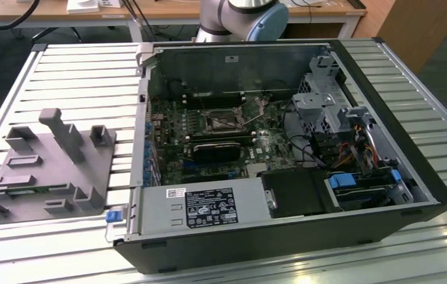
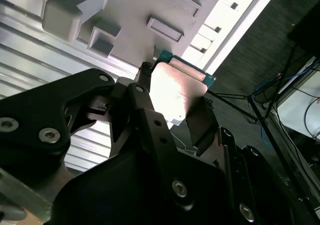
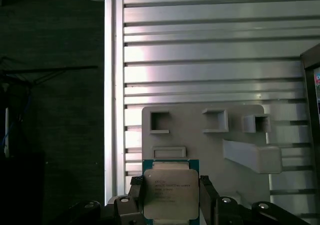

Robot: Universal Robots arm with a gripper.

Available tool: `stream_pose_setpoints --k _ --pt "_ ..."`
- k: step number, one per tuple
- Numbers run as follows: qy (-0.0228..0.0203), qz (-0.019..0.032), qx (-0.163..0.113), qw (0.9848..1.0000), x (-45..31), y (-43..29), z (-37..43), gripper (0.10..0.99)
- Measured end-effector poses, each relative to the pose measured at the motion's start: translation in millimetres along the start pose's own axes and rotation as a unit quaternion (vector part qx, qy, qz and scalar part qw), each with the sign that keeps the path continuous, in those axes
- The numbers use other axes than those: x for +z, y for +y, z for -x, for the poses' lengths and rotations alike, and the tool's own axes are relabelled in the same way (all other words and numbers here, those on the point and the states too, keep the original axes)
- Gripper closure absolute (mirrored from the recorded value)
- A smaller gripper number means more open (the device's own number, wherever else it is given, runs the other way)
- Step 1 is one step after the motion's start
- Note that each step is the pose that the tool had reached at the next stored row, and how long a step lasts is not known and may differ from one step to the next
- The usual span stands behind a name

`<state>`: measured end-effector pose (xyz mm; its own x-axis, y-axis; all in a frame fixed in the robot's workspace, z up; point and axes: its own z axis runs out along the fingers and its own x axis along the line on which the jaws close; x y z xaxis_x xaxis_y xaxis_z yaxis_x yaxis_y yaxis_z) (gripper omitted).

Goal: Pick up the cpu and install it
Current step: 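Pick up the cpu and move it towards the insertion slot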

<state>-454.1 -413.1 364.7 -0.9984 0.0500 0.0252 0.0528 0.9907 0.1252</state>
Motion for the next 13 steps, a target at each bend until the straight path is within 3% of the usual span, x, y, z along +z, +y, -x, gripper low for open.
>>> stream_pose_setpoints --k 13 --pt "0.0000 0.0000 0.000 1.0000 -31.6 4.2 -0.8 0.549"
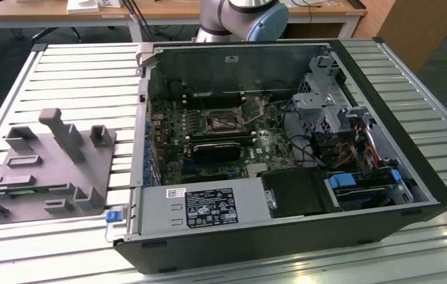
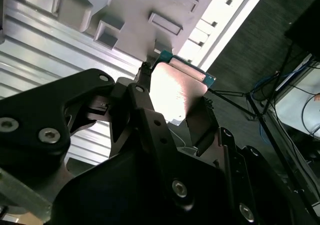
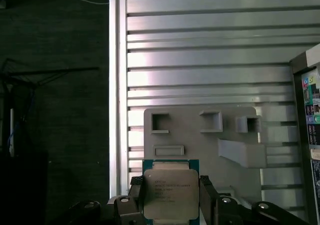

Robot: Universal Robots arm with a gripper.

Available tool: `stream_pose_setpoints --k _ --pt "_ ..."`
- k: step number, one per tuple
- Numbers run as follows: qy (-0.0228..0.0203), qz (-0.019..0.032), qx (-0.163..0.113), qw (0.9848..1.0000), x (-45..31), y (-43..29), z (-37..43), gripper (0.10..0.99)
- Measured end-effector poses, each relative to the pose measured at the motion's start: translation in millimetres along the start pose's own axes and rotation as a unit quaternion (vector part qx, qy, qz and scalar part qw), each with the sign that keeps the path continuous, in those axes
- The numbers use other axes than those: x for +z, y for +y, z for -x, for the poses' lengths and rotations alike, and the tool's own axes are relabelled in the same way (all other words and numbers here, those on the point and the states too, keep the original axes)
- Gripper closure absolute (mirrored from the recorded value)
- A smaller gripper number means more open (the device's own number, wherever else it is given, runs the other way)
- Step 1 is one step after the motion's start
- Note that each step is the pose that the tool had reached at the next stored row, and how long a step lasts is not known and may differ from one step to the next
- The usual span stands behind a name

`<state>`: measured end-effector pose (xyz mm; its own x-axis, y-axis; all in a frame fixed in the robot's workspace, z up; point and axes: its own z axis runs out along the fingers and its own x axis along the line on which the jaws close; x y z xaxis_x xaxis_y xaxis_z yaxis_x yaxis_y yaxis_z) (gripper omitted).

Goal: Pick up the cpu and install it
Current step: 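Pick up the cpu and move it towards the insertion slot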

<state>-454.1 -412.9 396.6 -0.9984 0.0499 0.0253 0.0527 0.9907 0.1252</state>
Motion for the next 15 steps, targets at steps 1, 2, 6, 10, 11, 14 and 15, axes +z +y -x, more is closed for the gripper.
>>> stream_pose_setpoints --k 1,2,6,10,11,14,15 --pt "0.0000 0.0000 0.000 1.0000 -2.4 0.3 0.0 0.549" --pt "0.0000 0.0000 0.000 1.0000 -5.4 0.7 -0.1 0.549" --pt "0.0000 0.0000 0.000 1.0000 -16.4 2.4 -0.5 0.549" --pt "0.0000 0.0000 0.000 1.0000 -26.5 4.2 -0.7 0.549" --pt "0.0000 0.0000 0.000 1.0000 -28.6 4.5 -0.7 0.549" --pt "-0.0001 0.0000 0.000 1.0000 -30.3 5.0 2.8 0.549" --pt "-0.0001 0.0001 0.000 1.0000 -30.3 5.2 5.3 0.549"
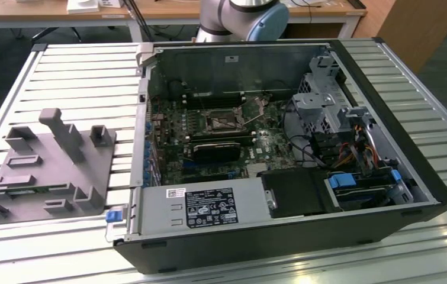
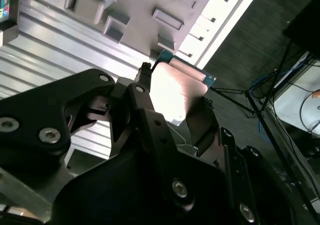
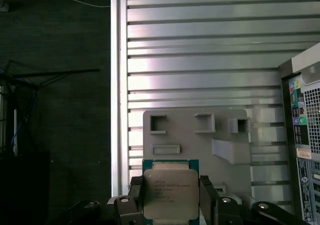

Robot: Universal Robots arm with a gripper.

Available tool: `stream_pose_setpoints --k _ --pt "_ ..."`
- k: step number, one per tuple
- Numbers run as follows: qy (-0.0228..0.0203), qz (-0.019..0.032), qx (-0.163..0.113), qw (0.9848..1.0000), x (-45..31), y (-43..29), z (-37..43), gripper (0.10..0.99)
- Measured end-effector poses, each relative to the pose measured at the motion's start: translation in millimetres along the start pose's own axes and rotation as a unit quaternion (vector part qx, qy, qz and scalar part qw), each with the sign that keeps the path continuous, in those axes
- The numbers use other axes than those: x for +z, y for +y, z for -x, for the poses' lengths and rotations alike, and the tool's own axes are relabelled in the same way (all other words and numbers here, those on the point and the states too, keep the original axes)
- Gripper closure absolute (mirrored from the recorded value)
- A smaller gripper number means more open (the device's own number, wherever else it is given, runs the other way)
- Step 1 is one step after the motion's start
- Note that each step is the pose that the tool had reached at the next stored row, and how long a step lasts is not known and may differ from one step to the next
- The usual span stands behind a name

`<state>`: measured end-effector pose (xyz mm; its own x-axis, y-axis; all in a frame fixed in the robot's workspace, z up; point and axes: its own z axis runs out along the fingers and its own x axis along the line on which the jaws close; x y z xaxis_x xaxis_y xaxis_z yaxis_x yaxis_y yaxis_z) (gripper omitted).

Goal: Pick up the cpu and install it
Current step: 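Pick up the cpu and move it towards the insertion slot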

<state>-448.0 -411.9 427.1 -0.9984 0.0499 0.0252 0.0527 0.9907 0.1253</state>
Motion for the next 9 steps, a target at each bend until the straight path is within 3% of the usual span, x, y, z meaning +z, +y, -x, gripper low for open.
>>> stream_pose_setpoints --k 9 --pt "0.0000 0.0000 0.000 1.0000 -0.4 1.6 23.9 0.549"
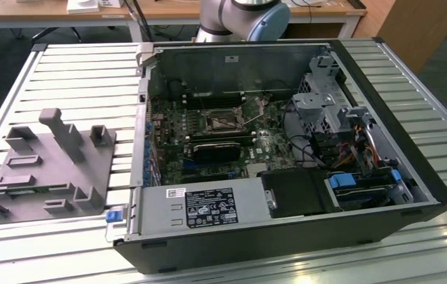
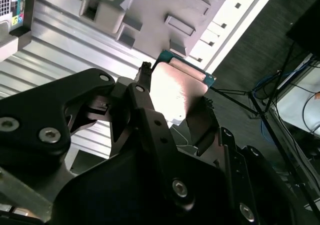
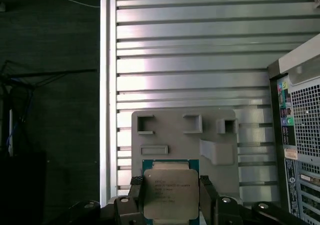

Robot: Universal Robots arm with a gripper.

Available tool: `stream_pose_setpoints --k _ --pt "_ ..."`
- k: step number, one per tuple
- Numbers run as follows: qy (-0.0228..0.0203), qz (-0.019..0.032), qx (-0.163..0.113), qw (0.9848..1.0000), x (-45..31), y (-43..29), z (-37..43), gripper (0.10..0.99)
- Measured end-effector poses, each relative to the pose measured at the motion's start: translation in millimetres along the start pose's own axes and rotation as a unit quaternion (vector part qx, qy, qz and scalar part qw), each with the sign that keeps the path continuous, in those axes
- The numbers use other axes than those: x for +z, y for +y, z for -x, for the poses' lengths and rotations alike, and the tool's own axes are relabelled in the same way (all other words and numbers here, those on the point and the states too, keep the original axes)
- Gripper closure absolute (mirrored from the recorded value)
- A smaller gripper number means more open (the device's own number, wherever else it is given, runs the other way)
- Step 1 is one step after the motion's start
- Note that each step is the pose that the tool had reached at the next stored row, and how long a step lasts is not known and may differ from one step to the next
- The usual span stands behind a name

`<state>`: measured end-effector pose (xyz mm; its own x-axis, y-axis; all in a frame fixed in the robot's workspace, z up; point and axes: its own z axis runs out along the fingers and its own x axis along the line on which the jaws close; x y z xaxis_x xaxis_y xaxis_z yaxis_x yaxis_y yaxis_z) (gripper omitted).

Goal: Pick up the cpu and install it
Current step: 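Pick up the cpu and move it towards the insertion slot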

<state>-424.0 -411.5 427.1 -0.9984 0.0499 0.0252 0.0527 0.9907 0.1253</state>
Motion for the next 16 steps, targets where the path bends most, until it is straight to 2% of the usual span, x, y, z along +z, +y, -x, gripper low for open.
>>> stream_pose_setpoints --k 16 --pt "0.0000 0.0000 0.000 1.0000 0.7 2.4 30.1 0.549"
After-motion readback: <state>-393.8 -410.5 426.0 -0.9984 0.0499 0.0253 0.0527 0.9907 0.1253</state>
